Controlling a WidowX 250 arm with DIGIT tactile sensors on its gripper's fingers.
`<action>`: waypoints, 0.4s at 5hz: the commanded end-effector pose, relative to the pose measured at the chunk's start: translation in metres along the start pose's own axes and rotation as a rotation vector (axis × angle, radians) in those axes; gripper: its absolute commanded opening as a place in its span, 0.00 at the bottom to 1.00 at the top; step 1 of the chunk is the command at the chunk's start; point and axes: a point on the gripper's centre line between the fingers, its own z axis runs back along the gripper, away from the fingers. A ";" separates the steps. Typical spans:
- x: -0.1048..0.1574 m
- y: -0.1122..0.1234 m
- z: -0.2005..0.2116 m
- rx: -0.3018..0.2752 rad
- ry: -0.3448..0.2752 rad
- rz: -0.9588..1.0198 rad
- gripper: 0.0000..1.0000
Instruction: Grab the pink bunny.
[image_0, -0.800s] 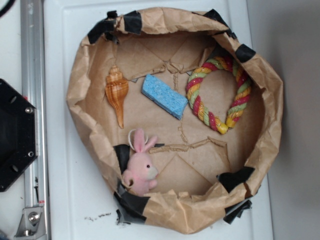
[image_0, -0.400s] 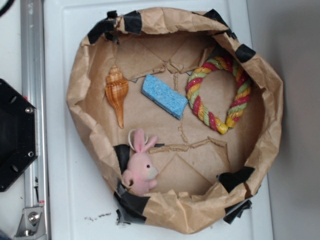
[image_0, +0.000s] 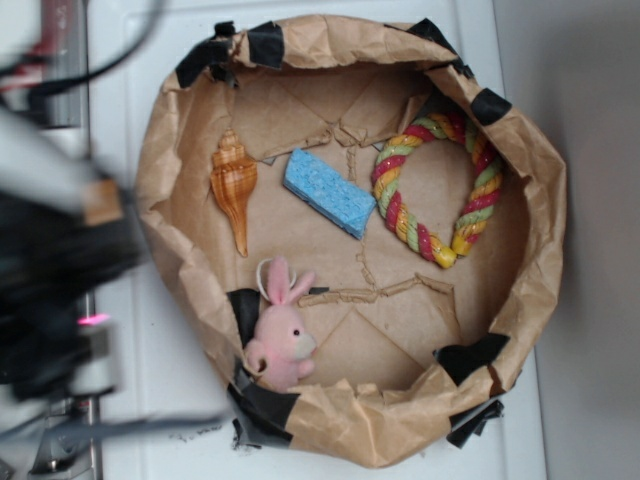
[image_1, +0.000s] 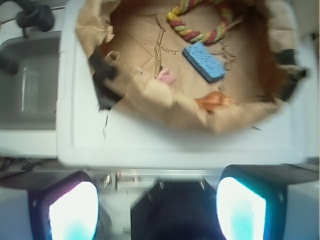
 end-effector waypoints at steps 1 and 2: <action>0.090 -0.002 -0.035 0.076 -0.118 0.401 1.00; 0.101 -0.013 -0.067 0.098 -0.027 0.503 1.00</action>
